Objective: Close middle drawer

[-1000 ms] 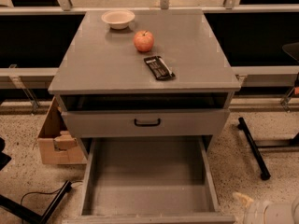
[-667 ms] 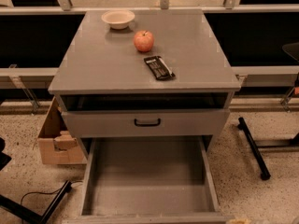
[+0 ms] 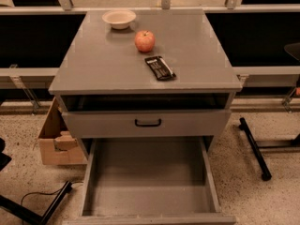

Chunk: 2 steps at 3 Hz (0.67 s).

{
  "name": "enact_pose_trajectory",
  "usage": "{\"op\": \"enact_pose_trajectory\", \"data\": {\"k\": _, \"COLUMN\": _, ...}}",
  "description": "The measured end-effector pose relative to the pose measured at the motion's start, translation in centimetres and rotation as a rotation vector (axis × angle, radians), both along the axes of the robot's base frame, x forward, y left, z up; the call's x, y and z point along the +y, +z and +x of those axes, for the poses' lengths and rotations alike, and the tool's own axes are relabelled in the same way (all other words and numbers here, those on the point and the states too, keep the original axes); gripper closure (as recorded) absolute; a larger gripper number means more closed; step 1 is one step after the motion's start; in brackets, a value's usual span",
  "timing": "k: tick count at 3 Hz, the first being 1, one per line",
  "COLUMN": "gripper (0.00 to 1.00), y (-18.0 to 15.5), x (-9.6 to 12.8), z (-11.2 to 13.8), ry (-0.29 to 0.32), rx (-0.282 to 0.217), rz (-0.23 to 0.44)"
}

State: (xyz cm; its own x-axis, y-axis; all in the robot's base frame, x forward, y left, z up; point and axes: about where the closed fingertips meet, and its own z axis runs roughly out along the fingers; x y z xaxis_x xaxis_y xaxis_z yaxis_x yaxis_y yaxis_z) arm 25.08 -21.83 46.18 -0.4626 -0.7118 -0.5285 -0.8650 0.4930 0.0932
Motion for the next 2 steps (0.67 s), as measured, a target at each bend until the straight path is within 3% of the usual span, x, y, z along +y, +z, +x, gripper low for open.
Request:
{"op": "enact_pose_trajectory", "data": {"k": 1, "gripper": 1.00, "y": -4.5, "x": 2.0, "z": 2.6, "ry": 0.049, "rx": -0.025, "rz": 0.076}}
{"op": "enact_pose_trajectory", "data": {"k": 2, "gripper": 1.00, "y": -9.5, "x": 5.2, "z": 6.1, "ry": 0.104, "rx": -0.034, "rz": 0.168}}
